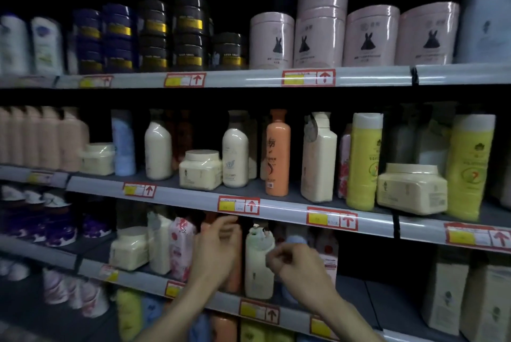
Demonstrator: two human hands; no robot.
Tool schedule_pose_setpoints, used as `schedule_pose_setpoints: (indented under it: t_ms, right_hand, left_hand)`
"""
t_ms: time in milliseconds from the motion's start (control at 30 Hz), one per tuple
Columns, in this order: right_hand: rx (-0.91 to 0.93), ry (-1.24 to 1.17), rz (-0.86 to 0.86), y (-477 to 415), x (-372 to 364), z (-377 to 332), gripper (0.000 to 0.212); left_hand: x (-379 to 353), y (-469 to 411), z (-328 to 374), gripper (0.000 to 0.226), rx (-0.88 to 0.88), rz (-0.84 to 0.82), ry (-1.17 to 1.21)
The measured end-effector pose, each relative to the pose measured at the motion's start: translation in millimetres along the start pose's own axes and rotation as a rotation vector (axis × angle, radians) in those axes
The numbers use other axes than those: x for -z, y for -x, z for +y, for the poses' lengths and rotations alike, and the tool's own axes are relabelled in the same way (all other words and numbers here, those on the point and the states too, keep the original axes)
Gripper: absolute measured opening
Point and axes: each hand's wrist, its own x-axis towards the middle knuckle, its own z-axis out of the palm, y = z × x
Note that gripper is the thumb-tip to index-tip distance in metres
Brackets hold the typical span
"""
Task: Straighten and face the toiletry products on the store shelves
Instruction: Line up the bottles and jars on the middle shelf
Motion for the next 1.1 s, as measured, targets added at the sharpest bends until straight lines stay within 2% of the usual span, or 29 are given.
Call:
schedule_pose_setpoints:
  t_ms: [100, 167, 333, 433, 533, 667, 767, 1000, 1100]
  right_hand:
    - [0.161, -0.079, 0.061, -9.1, -1.3, -61.3, 0.013]
    - [0.214, -0.089, 0.089, -23.1, -7.7, -95.3, 0.023]
    - [0.178, -0.104, 0.083, -70.1, -30.0, -149.8, 0.054]
    - [0.152, -0.098, 0.067, -99.1, -44.6, -163.5, 0.061]
    - [0.144, -0.009, 0.116, -121.1, -56.8, -168.0, 0.053]
    - [0.158, 0.110, 0.228, -139.6, -59.3, -168.1, 0.022]
    - [0.114, 0.215, 0.225, -151.8, -57.6, -165.2, 0.024]
    - [0.141, 0.253, 0.219, -171.0, -68.7, -161.0, 0.022]
    - [0.159, 0.291, 0.214, -181.2, -70.6, -156.6, 0.029]
  left_hand:
    - [59.3, -24.3, -0.1, 0.022, 0.062, 0.187, 0.093]
    - [92.1, -41.8, -1.5, 0.021, 0.098, 0.240, 0.133]
    - [149.3, -86.6, -5.4, 0.032, 0.152, 0.274, 0.094]
    - [170.1, -116.7, -12.6, 0.036, 0.171, 0.312, 0.047]
    - [184.2, -143.7, -24.4, 0.043, 0.200, 0.291, -0.027]
    - [195.8, -174.7, -43.5, 0.061, 0.271, 0.222, -0.151]
    - [196.4, -189.5, -51.1, 0.072, 0.276, 0.175, -0.231]
    - [188.9, -228.5, -69.4, 0.085, 0.263, 0.075, -0.347]
    - [182.4, -236.7, -77.4, 0.073, 0.258, 0.031, -0.370]
